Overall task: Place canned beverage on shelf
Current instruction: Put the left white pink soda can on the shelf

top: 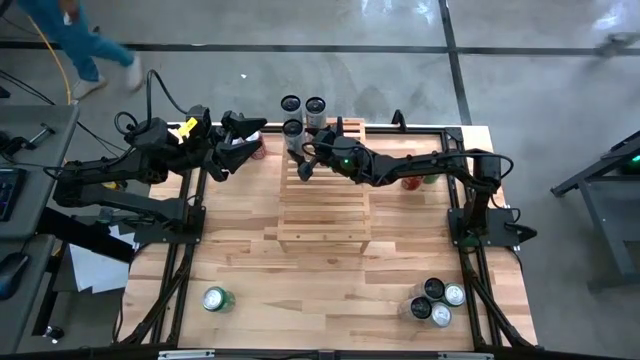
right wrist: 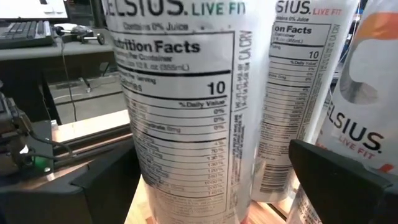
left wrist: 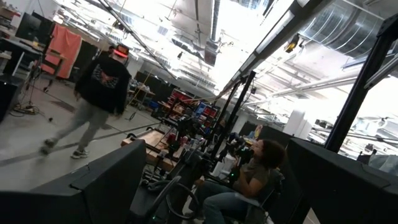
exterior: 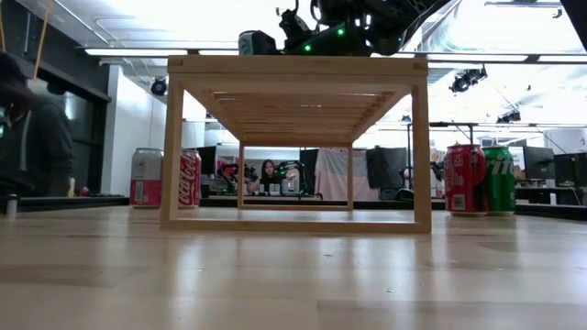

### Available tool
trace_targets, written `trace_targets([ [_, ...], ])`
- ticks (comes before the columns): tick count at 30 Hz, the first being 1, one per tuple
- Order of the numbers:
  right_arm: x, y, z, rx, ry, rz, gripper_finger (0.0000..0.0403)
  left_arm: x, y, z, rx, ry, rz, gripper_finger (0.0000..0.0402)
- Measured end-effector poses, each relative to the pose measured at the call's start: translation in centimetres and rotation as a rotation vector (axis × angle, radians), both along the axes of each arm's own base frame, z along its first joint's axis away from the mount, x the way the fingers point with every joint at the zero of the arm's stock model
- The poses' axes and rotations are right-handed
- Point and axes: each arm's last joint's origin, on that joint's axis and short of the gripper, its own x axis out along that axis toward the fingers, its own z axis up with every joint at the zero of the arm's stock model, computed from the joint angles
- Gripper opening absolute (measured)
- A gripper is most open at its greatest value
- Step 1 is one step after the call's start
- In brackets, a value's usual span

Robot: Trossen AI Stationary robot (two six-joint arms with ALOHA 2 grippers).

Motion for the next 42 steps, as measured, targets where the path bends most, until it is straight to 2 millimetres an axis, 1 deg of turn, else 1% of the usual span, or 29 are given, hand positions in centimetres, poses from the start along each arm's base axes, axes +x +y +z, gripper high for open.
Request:
trace_targets([
  [5, -0.1, -0.2, 0.0, -0.009, 0.001, -0.071, 0.0385, 0.0, 0.0, 0.0, 0.0, 0.0, 0.0, 0.0381],
  [9, -0.1, -0.2, 0.0, -0.011, -0.001, -0.09, 0.0385, 0.0, 0.0, 0.0, 0.003, 0.0, 0.001, 0.0381],
  [28, -0.1, -0.2, 0.1, -0.005, -0.011, -0.081, 0.0385, 0.0, 0.0, 0.0, 0.016, 0.003, 0.006, 0.0381],
  [35, -0.7, 0.0, 1.0, -0.002, 0.007, -0.076, 0.0385, 0.0, 0.0, 0.0, 0.017, 0.003, 0.006, 0.0381],
  [42, -0.9, 0.9, 1.5, -0.005, 0.015, -0.053, 0.0385, 0.0, 0.0, 0.0, 0.017, 0.003, 0.006, 0.0381],
])
